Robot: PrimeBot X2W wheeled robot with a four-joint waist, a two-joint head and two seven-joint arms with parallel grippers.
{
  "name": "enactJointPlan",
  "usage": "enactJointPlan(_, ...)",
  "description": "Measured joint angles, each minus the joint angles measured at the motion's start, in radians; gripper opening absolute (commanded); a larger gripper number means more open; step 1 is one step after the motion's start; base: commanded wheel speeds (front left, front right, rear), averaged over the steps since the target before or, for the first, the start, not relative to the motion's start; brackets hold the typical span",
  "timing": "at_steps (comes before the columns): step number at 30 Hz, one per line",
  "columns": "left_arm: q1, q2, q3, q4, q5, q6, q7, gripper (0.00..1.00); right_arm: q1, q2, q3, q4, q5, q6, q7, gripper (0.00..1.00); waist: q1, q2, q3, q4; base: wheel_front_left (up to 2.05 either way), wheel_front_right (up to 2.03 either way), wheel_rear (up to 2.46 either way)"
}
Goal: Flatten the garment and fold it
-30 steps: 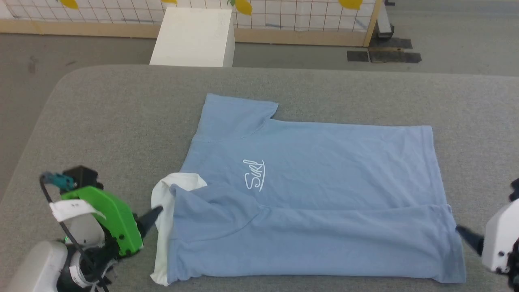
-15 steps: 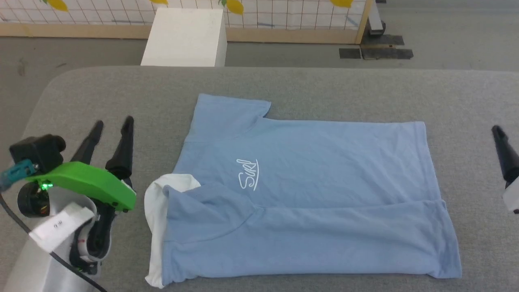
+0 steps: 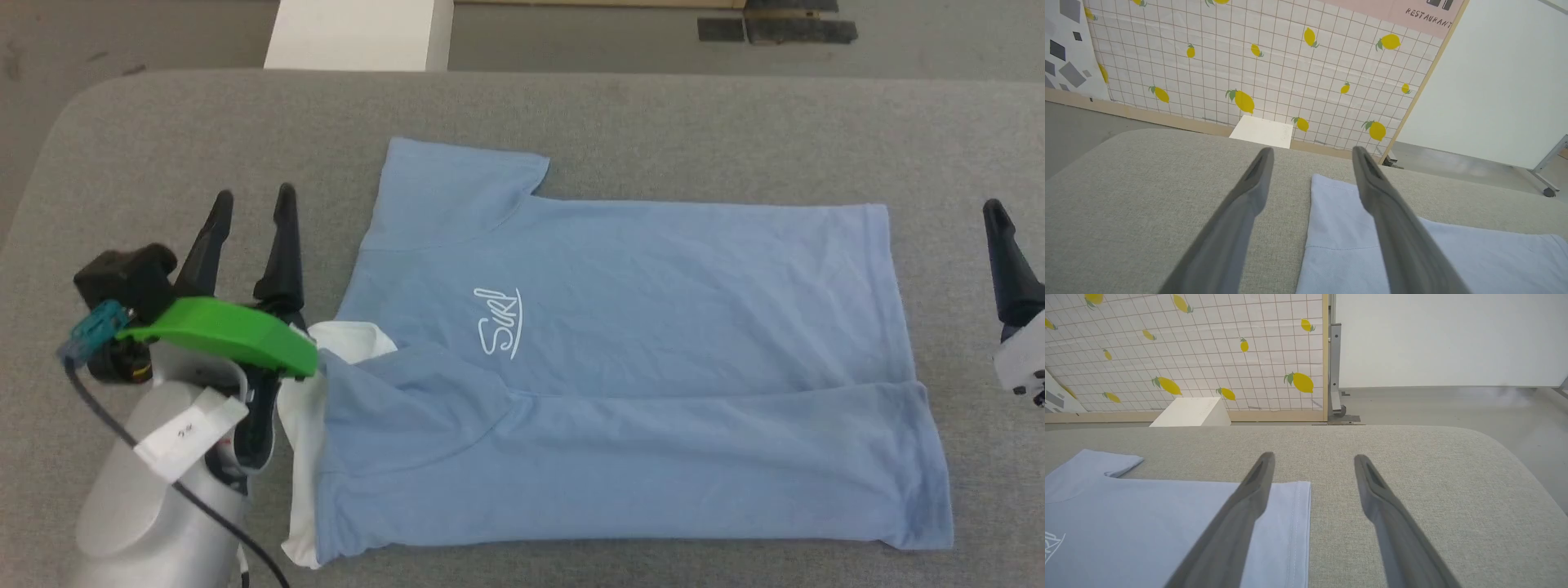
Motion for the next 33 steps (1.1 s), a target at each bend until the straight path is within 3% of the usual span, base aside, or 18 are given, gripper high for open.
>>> enactJointPlan(7, -0.191, -0.002, -0.058, 0.133, 0.059, -0.035, 0.037, 1.00, -0.059, -0.016, 0.028, -0.001, 0.000, 0.000, -0.003, 1.00, 0.0001, 0.0000, 0.078, 0.004, 0.00, 0.00, 0.00)
enactJointPlan(15, -0.467, 0.005, -0.132, 0.329, 0.118, -0.058, 0.191, 1.00, -0.100, -0.016, 0.070, -0.018, 0.002, 0.000, 0.007, 1.00, 0.0001, 0.0000, 0.169, -0.008, 0.00, 0.00, 0.00)
enactJointPlan(24, -0.701, -0.018, -0.182, 0.569, 0.094, -0.074, 0.568, 1.00, -0.106, -0.015, 0.085, -0.042, 0.003, 0.000, 0.024, 1.00, 0.0001, 0.0000, 0.237, -0.052, 0.00, 0.00, 0.00)
enactJointPlan(33, -0.826, -0.020, -0.239, 0.672, 0.107, -0.028, 0.876, 1.00, -0.106, -0.005, 0.088, -0.087, 0.011, 0.000, 0.037, 1.00, 0.0001, 0.0000, 0.306, -0.095, 0.00, 0.00, 0.00)
